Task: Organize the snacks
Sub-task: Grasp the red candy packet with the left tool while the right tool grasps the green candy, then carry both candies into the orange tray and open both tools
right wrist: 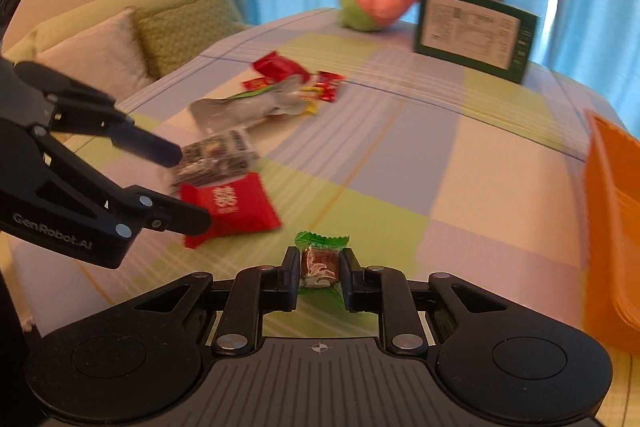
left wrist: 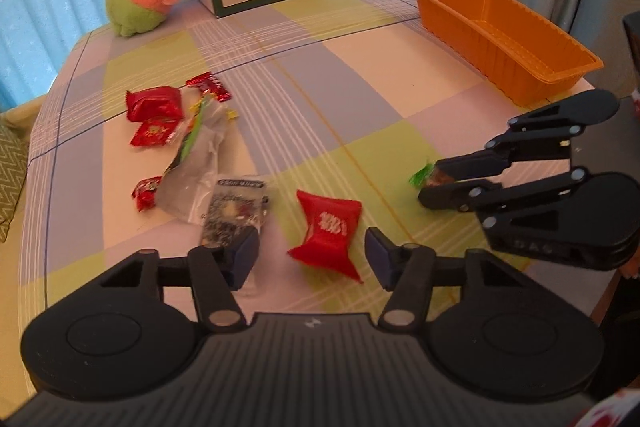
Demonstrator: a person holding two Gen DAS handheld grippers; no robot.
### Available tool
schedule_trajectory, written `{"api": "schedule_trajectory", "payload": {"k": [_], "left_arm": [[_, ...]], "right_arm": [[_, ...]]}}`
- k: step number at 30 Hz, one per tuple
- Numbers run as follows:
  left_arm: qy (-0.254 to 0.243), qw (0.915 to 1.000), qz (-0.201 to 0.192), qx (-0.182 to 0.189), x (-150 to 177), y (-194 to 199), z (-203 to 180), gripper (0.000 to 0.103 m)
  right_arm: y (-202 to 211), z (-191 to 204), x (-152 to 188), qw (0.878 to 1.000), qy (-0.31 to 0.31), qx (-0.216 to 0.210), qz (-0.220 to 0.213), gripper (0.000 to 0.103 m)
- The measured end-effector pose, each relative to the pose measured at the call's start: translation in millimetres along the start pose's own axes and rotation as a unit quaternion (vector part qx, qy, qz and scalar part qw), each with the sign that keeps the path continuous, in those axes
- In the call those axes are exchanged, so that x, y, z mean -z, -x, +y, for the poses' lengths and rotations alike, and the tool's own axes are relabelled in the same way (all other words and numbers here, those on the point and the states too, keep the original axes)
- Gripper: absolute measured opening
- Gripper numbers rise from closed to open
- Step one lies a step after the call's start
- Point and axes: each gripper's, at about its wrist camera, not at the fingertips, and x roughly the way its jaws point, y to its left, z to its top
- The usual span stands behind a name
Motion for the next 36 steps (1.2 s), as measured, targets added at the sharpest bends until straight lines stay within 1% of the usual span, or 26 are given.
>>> {"api": "schedule_trajectory", "payload": {"k": [4,8,10,11,13,18,24,30,36], "left_arm": [[-0.021,0.9997,0.006,0.000,-4.7,-12.6,-9.1,0.043],[-0.046,0.9987,0.018,-0.013,-5.8,-23.5,-17.8,0.035],[-0.051,0.9983,0.022,-0.018,-4.1,-27.2,-20.1,0.031],[-0.052,0.9981,0.025,-0.020,-3.0,-28.5,-21.0,0.028],[-0.047,0.9984,0.023,-0.022,-1.4,-28.8,-21.3,0.025],[-0.021,0.9994,0.017,-0.023,-1.8,-22.6,-22.8,0.023],[0.004,0.9997,-0.011,-0.021,-15.4,-7.3,-38.7,0.023],[0.017,0.9987,-0.048,-0.007,-48.9,1.5,-67.6,0.023],[0.011,0.9965,-0.080,0.022,-89.5,2.5,-107.6,0.023]], "right_arm": [[4.8,-12.7,5.3,0.999,-0.035,0.011,0.004,0.021],[6.0,-19.2,7.7,0.999,-0.050,0.012,0.006,0.021],[7.2,-21.3,9.2,0.998,-0.055,0.012,0.004,0.021],[8.0,-21.9,9.7,0.998,-0.056,0.012,0.003,0.021],[8.5,-22.2,9.9,0.998,-0.059,0.013,0.002,0.021],[15.8,-25.4,8.3,0.997,-0.068,0.018,-0.006,0.021],[37.9,-36.1,3.2,0.995,-0.082,0.041,-0.035,0.021],[75.4,-62.7,0.2,0.988,-0.102,0.087,-0.075,0.021],[109.4,-106.9,-3.3,0.977,-0.125,0.143,-0.102,0.021]]}}
